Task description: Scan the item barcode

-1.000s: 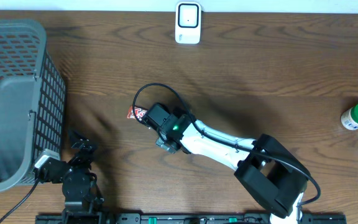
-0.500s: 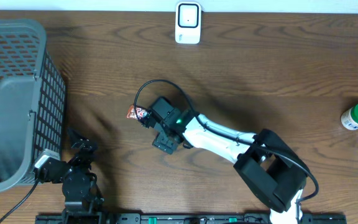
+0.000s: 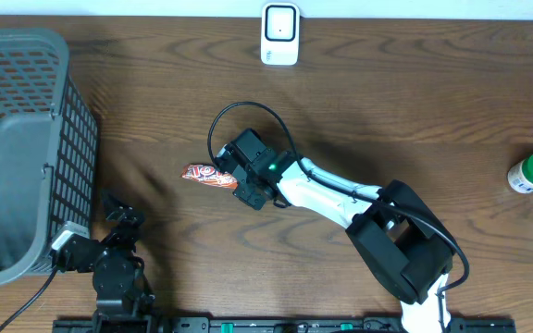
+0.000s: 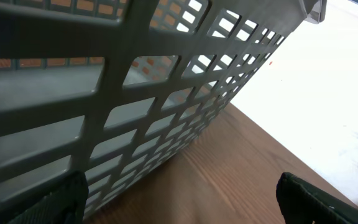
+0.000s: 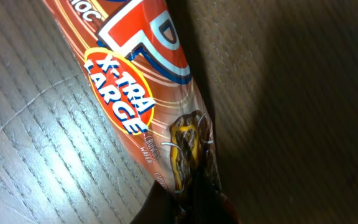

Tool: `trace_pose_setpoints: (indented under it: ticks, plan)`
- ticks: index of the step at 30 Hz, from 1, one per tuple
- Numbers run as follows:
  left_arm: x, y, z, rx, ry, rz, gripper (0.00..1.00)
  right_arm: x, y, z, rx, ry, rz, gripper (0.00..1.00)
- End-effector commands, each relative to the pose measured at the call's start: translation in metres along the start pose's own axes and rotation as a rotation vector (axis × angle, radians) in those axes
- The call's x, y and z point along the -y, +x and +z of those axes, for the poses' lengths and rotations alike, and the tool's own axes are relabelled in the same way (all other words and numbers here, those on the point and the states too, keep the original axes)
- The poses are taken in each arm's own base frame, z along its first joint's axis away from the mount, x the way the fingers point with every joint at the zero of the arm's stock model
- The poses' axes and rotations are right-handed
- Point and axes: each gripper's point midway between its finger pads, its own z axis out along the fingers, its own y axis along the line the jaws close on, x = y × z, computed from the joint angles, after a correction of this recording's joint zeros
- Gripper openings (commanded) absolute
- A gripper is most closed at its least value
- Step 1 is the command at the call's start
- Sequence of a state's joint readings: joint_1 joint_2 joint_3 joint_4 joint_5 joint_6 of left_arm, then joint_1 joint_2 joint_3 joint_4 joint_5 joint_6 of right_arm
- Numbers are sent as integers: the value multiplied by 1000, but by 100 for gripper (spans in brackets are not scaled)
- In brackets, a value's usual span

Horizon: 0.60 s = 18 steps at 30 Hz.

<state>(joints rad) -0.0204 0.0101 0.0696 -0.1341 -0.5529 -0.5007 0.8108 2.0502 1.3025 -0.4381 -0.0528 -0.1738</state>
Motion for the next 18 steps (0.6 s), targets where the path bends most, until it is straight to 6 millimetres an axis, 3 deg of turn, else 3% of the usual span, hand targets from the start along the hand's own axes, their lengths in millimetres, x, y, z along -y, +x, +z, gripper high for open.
trace_pose_setpoints:
  ticks: [1,5,9,13,18]
  plan:
    - [-9,8,1,-13,-32,21,97,-18,52,37,-158,-94,101,1]
    - [-9,8,1,-13,-31,21,97,-49,24,6,-121,-379,170,1]
    - [-9,8,1,-13,-31,21,97,-73,-10,-56,-56,-752,242,1]
    - [-9,8,1,-13,-32,21,97,-61,-19,-88,-40,-920,384,1]
    - [-9,8,1,-13,-32,21,97,-40,2,-96,-136,-936,560,1]
